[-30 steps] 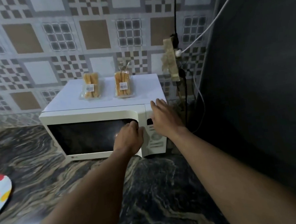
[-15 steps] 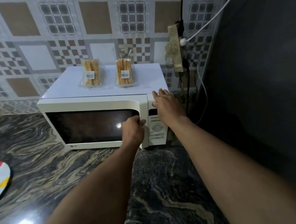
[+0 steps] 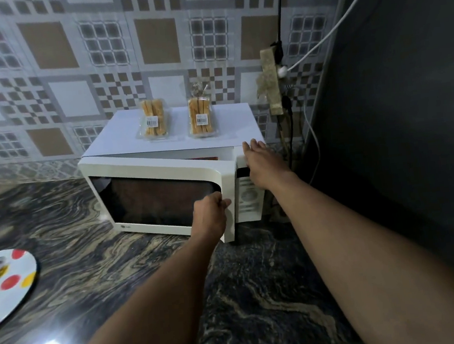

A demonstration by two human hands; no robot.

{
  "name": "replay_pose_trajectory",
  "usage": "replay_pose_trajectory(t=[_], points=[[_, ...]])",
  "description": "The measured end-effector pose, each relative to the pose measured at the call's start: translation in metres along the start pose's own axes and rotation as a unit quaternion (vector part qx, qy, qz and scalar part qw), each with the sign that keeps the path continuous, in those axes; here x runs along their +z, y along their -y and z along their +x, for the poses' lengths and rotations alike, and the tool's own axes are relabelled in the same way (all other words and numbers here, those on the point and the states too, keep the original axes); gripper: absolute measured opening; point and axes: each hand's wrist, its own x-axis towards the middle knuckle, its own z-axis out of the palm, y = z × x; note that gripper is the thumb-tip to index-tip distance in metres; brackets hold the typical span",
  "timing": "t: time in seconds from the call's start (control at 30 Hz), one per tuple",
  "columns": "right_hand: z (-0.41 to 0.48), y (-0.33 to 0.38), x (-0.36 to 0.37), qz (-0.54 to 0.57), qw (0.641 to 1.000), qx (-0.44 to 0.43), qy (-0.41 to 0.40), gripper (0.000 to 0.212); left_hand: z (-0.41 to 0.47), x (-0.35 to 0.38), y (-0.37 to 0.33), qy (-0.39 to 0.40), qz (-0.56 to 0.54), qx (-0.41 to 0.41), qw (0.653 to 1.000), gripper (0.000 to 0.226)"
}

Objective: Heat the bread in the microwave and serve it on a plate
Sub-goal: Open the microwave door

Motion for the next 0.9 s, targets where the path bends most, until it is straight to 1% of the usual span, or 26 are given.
replay_pose_trajectory(t=[0.07, 0.13, 0.2, 0.23, 0.33, 0.4, 0.43, 0.47, 0.5, 0.57, 0.6, 0.63, 0.67, 0.73, 0.83, 0.9], points=[[-0.004, 0.001, -0.002, -0.01, 1.0, -0.004, 0.002, 0.074, -0.008, -0.006, -0.005, 0.0, 0.03, 0.006, 1.0, 0.027], [-0.006, 0.0, -0.001, -0.016, 1.0, -0.012, -0.002, 0.074, -0.019, -0.015, -0.015, -0.014, 0.108, 0.013, 0.994, 0.03], [-0.008, -0.002, 0.0, -0.013, 1.0, -0.014, 0.002, 0.074, -0.03, -0.023, -0.025, -0.066, 0.204, 0.029, 0.976, 0.031], [-0.009, -0.003, 0.0, -0.011, 1.0, -0.015, 0.005, 0.074, -0.034, -0.027, -0.03, -0.101, 0.221, 0.041, 0.969, 0.031], [-0.008, -0.006, -0.001, -0.003, 1.0, -0.027, 0.008, 0.074, -0.039, -0.036, -0.049, -0.211, 0.216, 0.106, 0.947, 0.023], [-0.008, -0.008, 0.0, -0.003, 0.999, -0.033, 0.011, 0.078, -0.031, -0.039, -0.06, -0.254, 0.214, 0.139, 0.933, 0.023], [-0.009, -0.008, -0.001, -0.005, 0.999, -0.036, 0.015, 0.08, -0.025, -0.04, -0.064, -0.248, 0.217, 0.139, 0.934, 0.029], [-0.01, -0.007, -0.002, -0.006, 0.999, -0.037, 0.019, 0.081, -0.02, -0.042, -0.068, -0.217, 0.228, 0.13, 0.94, 0.038], [-0.01, -0.007, -0.003, -0.004, 0.999, -0.035, 0.023, 0.08, -0.016, -0.044, -0.07, -0.168, 0.243, 0.118, 0.948, 0.046], [-0.01, -0.006, -0.005, 0.006, 0.999, -0.029, 0.03, 0.075, -0.013, -0.05, -0.07, -0.063, 0.265, 0.093, 0.958, 0.055], [-0.01, -0.006, -0.006, 0.01, 0.999, -0.028, 0.033, 0.073, -0.013, -0.054, -0.069, -0.026, 0.271, 0.083, 0.959, 0.057], [-0.009, -0.005, -0.006, 0.013, 0.999, -0.027, 0.036, 0.071, -0.014, -0.056, -0.068, -0.006, 0.275, 0.077, 0.958, 0.058], [-0.01, -0.005, -0.006, 0.018, 0.999, -0.028, 0.039, 0.07, -0.017, -0.059, -0.067, -0.001, 0.28, 0.073, 0.957, 0.058], [-0.01, -0.004, -0.007, 0.028, 0.998, -0.029, 0.044, 0.068, -0.026, -0.062, -0.066, -0.013, 0.285, 0.079, 0.955, 0.057], [-0.01, -0.002, -0.01, 0.031, 0.998, -0.026, 0.049, 0.065, -0.042, -0.07, -0.067, -0.069, 0.276, 0.118, 0.952, 0.049], [-0.01, 0.0, -0.01, 0.027, 0.998, -0.025, 0.044, 0.062, -0.049, -0.077, -0.069, -0.106, 0.277, 0.117, 0.948, 0.045]])
